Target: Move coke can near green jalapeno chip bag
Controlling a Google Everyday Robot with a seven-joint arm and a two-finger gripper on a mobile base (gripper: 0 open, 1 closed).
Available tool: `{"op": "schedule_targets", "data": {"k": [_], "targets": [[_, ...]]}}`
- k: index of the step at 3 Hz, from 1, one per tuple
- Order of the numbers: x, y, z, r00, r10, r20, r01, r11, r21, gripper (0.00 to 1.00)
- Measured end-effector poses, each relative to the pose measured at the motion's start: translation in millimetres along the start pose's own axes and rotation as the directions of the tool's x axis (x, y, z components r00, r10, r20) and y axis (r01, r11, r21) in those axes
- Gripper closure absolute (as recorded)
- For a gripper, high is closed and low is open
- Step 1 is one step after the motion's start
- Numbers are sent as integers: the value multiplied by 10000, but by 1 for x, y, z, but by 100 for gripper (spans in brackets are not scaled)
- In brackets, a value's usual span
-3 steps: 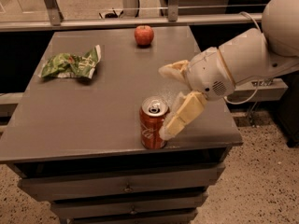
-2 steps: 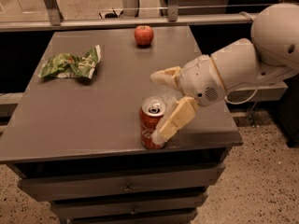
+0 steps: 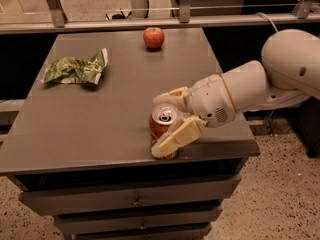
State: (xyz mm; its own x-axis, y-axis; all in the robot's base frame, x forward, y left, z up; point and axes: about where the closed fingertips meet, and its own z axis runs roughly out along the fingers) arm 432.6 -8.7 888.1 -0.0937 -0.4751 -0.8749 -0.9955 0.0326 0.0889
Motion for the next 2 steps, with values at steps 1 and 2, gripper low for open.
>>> {"op": "schedule_targets", "data": {"k": [1,2], "targets": [[9,-5,-6,9998,124,162,-128,9997,224,52],[2,-20,-24,9994,-31,333,8,9976,698,83]]}}
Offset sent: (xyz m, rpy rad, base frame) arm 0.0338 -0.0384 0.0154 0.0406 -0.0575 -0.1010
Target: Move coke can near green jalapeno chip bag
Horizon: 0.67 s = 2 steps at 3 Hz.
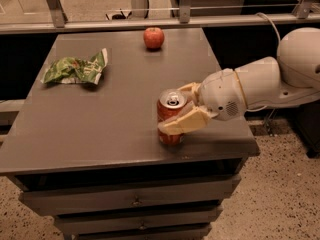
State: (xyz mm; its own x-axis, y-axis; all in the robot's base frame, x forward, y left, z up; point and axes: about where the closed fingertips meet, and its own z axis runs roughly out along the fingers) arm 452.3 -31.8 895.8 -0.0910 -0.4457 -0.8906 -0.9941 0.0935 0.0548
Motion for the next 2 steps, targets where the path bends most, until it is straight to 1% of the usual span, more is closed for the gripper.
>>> {"op": "schedule_targets", "data": {"k": [1,2], "targets": [[-23,-29,-37,9985,-518,194,499,9949,878,100],[-37,-38,-51,9964,-805,284,765,9897,1206,100]]}}
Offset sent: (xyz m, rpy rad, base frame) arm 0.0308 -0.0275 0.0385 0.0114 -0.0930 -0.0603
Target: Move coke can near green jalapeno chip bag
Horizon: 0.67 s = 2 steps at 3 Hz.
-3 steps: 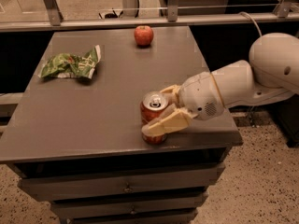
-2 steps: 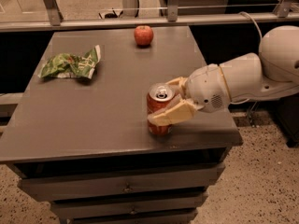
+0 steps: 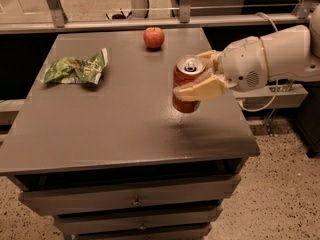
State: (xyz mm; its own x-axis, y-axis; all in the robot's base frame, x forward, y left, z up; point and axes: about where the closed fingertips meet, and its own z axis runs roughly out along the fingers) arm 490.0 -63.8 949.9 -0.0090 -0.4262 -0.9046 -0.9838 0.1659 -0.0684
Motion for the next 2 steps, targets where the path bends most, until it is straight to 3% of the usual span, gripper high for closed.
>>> {"op": "schedule_targets", "data": {"k": [2], "targets": [[-8,-17,27,9994,-274,193,277,9995,-162,100]]}}
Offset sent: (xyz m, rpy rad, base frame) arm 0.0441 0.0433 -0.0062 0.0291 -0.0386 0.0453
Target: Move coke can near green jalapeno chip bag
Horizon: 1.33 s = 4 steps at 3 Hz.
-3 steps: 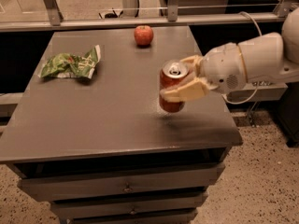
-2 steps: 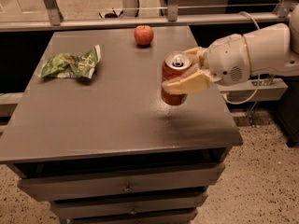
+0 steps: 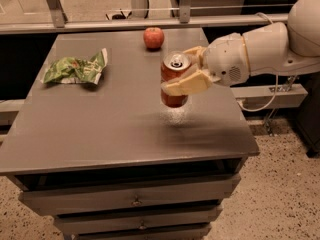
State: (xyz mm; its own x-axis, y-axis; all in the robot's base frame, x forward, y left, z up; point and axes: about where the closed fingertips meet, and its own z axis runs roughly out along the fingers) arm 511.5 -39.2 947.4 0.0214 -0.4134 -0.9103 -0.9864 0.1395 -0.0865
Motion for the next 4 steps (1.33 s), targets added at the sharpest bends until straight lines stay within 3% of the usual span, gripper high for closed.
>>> {"op": "schedule_targets", "data": {"k": [2,3,4], "targets": [[-26,-81,86,9953,-474,839,462,9988,170,100],[-38,-108,128,9916,-566,1163,552,9984,149,100],[-32,-127,164,9940,-474,989,459,9988,174,100]]}}
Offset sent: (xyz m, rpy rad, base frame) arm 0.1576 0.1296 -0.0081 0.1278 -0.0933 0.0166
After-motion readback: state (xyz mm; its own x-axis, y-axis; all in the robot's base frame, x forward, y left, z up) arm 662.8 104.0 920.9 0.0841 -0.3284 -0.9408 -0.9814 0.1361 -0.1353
